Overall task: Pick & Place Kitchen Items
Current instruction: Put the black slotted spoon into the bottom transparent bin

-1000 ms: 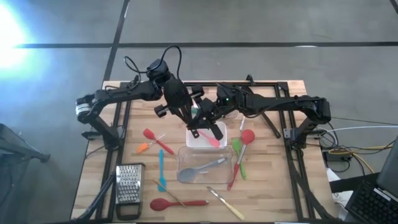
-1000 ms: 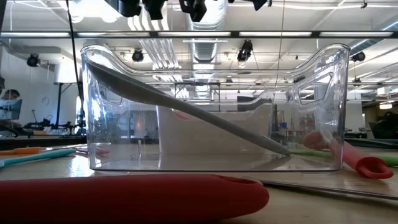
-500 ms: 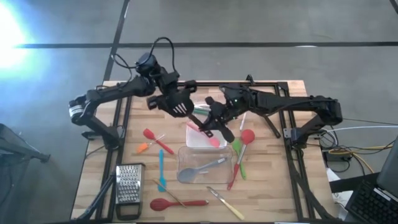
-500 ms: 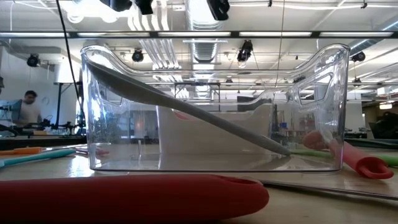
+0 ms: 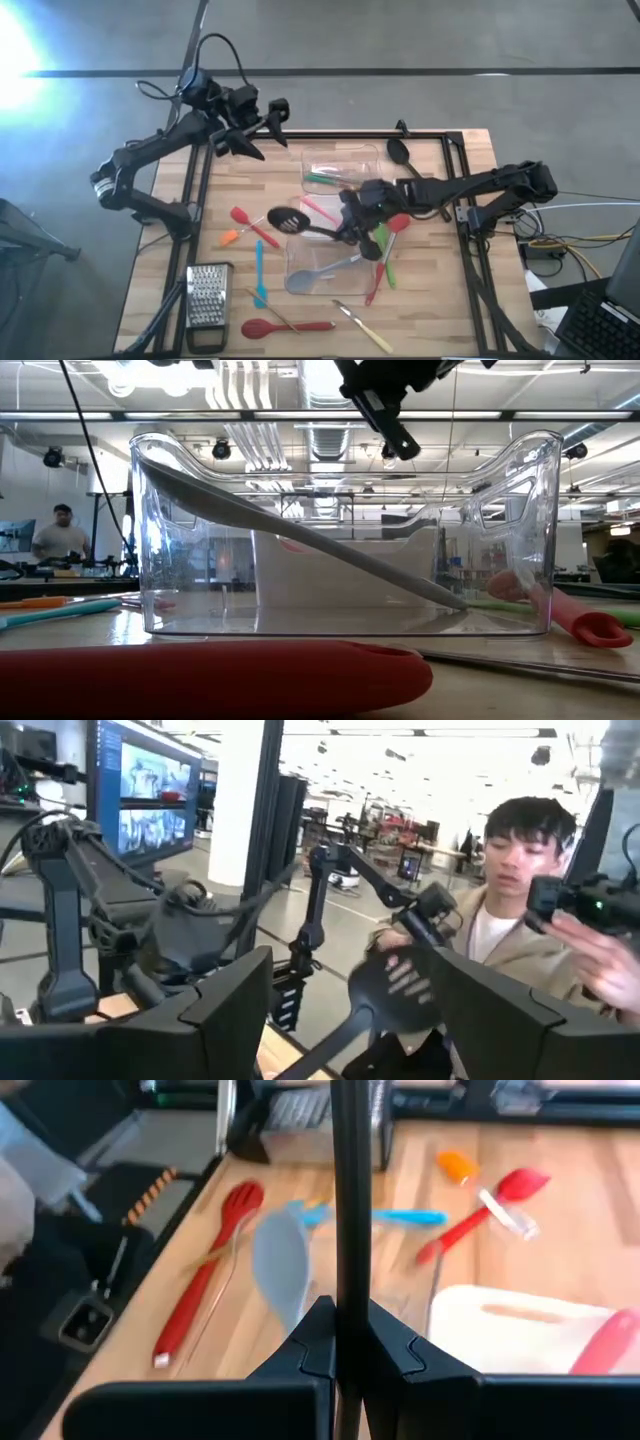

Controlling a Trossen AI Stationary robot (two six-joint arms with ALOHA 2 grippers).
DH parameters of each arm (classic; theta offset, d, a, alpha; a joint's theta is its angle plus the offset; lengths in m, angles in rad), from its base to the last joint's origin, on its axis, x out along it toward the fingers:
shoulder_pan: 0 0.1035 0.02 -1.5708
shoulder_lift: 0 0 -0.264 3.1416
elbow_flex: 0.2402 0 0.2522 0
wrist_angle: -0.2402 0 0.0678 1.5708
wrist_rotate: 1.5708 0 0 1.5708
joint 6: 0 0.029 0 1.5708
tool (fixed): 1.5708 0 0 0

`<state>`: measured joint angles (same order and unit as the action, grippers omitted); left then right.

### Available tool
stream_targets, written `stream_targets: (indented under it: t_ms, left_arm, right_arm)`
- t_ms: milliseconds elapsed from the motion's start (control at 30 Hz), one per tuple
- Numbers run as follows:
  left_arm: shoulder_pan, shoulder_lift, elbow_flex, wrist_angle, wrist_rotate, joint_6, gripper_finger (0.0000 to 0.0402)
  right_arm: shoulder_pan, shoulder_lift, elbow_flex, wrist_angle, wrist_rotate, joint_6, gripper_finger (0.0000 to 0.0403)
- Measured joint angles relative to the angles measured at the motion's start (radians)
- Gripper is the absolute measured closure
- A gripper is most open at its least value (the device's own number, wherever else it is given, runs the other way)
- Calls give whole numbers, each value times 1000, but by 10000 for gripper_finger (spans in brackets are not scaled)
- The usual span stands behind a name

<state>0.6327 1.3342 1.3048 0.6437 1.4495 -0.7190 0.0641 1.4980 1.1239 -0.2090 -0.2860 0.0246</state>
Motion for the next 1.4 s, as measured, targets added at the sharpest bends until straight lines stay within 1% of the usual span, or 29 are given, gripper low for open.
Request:
stream_targets:
  t_ms: [200,300,433,533,633,733,833,933,1033,1133,1333,1400]
  left_arm:
    - [9,-12,-1,-4,-48,-38,127]
    - [21,-29,-1,-3,-92,-5,128]
    - [30,-58,-1,-3,-152,38,129]
    - [33,-75,-1,-16,-170,40,129]
    - [33,-89,-1,-80,-173,42,129]
    - [33,-106,-1,-175,-176,92,129]
    - [33,-126,-1,-296,-206,179,129]
    - [32,-148,-1,-429,-262,282,129]
    - [31,-166,-1,-530,-299,352,129]
    - [31,-176,-1,-574,-314,385,129]
    - [31,-178,-1,-574,-342,385,129]
    - [31,-178,-1,-574,-349,385,129]
  right_arm:
    - [30,-8,-24,9,29,29,390]
    - [44,-10,-31,10,28,47,390]
    - [66,-11,-50,63,28,82,390]
    - [86,-9,-72,93,38,97,390]
    - [102,-9,-105,141,69,100,390]
    - [107,-9,-152,190,95,101,390]
    - [108,-9,-208,271,132,95,390]
    - [104,-8,-251,309,136,82,390]
    - [104,-8,-280,318,209,59,390]
    - [115,-7,-288,318,265,7,390]
    - [137,-4,-258,321,267,-79,390]
    - [148,32,-238,323,269,-80,390]
